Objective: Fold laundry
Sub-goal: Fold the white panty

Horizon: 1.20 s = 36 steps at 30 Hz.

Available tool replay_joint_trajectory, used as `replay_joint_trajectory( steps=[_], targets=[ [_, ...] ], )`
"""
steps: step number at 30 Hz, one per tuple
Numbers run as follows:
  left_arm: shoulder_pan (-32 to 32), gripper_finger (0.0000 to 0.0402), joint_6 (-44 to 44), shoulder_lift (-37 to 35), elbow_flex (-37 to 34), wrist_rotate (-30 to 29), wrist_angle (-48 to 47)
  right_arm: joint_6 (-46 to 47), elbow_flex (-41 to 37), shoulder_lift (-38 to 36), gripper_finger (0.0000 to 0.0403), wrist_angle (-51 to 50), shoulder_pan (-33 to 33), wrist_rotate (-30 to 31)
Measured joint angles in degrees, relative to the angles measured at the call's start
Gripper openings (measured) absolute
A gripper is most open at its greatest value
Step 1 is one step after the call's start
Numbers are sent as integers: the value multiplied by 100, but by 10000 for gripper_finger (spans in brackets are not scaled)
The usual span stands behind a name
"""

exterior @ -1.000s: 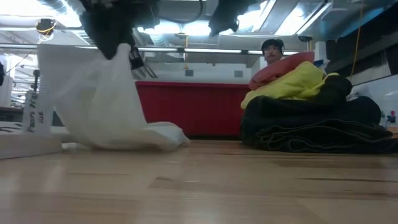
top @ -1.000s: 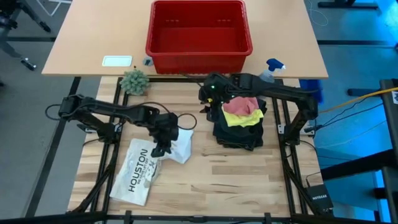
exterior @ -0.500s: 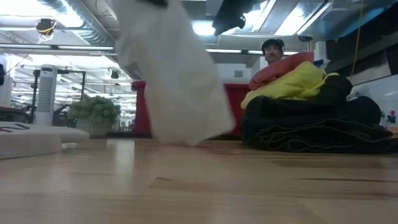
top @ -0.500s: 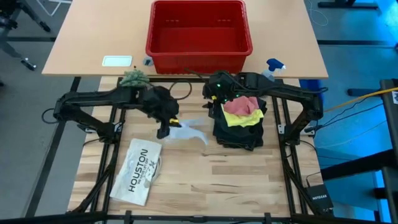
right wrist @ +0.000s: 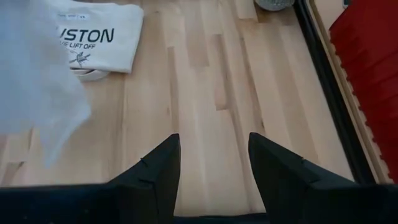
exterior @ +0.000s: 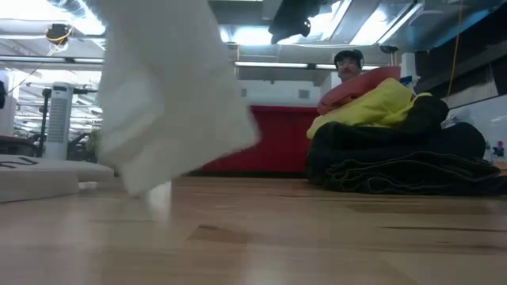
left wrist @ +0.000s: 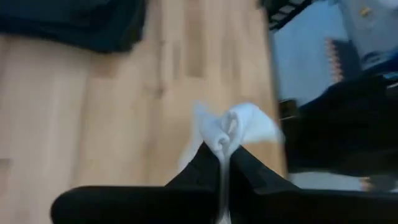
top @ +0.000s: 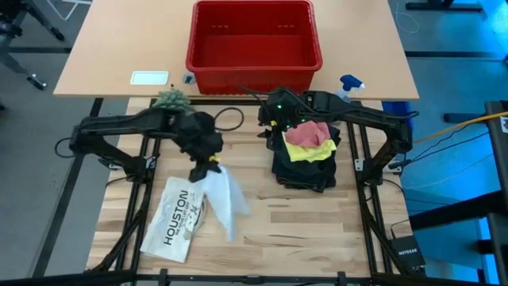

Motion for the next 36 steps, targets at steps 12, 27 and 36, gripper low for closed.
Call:
replay_joint_trajectory(
  steps=[12,27,36],
  targets=[
    [1995,0,1942,1344,-1650,-1338,1787,173,-48,2,181,143,7,52],
    [1836,0,1522,1035,317,-487,-382,126,-52,-24,181,-199,-53,310],
    [344,0,-570,171,1045,-413,-660,-186,-52,-88,181,-194,-194,80]
  ],
)
